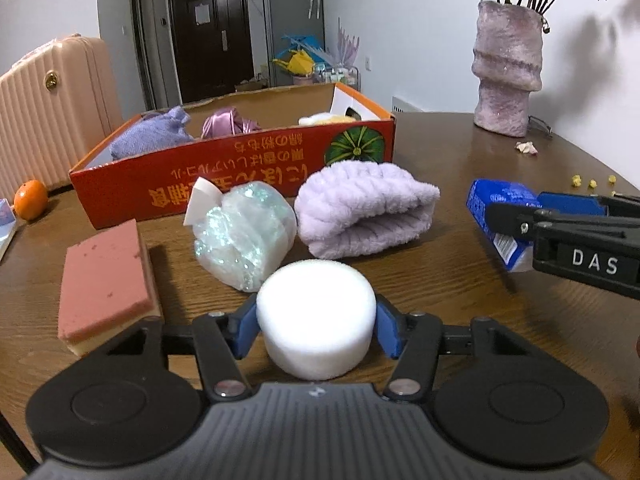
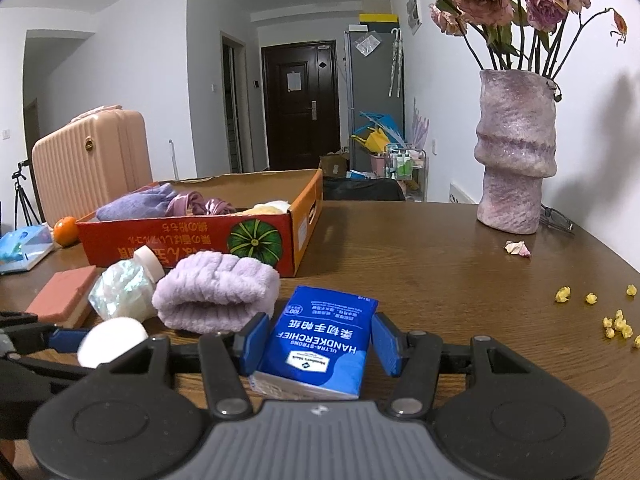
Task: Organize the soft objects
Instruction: 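Lift and carry the white sponge and handkerchief pack over the cardboard box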
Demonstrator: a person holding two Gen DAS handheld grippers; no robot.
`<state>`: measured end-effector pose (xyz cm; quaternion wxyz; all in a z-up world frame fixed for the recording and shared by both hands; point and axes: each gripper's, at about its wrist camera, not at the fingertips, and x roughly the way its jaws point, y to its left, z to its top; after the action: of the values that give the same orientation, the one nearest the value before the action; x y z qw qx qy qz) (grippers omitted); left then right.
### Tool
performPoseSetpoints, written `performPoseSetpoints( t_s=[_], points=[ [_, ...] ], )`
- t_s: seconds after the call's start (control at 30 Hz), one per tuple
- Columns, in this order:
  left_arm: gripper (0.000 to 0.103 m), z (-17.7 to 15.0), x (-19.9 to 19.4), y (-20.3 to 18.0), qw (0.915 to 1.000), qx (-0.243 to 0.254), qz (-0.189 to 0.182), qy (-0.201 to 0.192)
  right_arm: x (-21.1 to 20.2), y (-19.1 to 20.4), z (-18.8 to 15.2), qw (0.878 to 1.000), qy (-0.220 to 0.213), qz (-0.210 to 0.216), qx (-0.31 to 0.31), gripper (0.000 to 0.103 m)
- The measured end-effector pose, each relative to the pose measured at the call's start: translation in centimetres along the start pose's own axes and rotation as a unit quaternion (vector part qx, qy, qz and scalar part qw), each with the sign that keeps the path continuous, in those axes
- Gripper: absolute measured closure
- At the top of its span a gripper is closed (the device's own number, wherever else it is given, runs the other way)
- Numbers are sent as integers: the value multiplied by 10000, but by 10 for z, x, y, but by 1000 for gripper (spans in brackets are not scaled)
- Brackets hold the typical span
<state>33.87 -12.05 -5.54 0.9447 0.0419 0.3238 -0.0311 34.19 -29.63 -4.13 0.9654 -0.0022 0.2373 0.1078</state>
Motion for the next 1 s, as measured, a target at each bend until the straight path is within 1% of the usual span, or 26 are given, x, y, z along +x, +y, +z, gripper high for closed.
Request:
performPoseSetpoints(
  t_s=[0.27, 0.43, 0.6, 0.87, 1.0],
  points=[
    [44, 0, -4, 0, 10000, 11, -20, -90, -4, 2, 0, 9999, -95, -5, -42, 48],
    [44, 1, -8, -1, 9998, 24, -20, -198, -10, 7, 0, 9995, -273, -50, -154, 48],
    [44, 2, -16, -1, 9992, 17, 49, -395, -16, 10, 2, 9985, -492, -169, -176, 48],
    [44, 4, -30, 5, 9971, -49, 171, -736, -19, 28, 3, 9977, -651, -199, -57, 48],
    [44, 6, -36, 12, 9961, -128, 242, -841, -21, 38, 4, 9971, -726, -207, -34, 48]
  ],
)
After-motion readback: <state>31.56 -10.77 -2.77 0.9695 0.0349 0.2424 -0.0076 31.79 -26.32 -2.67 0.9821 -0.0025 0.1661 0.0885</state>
